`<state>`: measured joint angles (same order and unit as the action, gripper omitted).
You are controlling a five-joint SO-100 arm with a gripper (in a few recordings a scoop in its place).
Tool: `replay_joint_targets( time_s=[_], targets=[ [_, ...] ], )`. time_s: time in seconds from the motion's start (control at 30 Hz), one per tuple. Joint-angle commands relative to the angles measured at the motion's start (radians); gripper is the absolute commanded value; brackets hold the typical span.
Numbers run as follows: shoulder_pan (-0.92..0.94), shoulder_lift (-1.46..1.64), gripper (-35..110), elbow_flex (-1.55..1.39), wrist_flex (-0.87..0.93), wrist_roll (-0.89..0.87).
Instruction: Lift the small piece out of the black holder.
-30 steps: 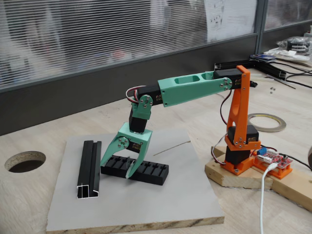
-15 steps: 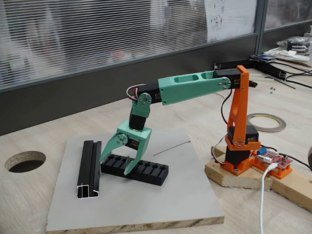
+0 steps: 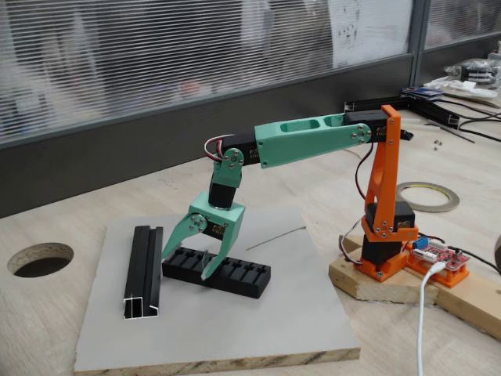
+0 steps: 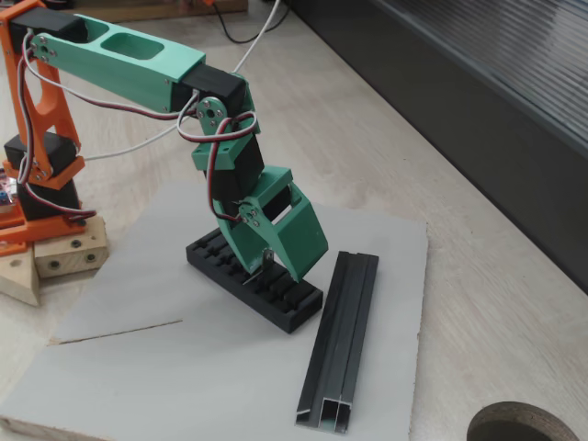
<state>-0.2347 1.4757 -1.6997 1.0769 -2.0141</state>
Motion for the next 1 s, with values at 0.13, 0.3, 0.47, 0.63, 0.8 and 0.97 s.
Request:
replay_joint_targets(
  time_s=[0.13,0.3,0.47,0.63,0.8,0.97],
  targets=[
    [-0.012,0.055,54,0.012,0.011,-0.009],
    [-0.012,0.055,54,0.014,0.009,-0.009],
    [-0.012,0.055,54,0.014,0.008,-0.009],
    [-0.012,0.055,54,0.014,0.009,-0.009],
    [-0.012,0.055,53,0.014,0.009,-0.009],
    [-0.012,0.052,47,0.014,0.003,-0.009]
  ],
)
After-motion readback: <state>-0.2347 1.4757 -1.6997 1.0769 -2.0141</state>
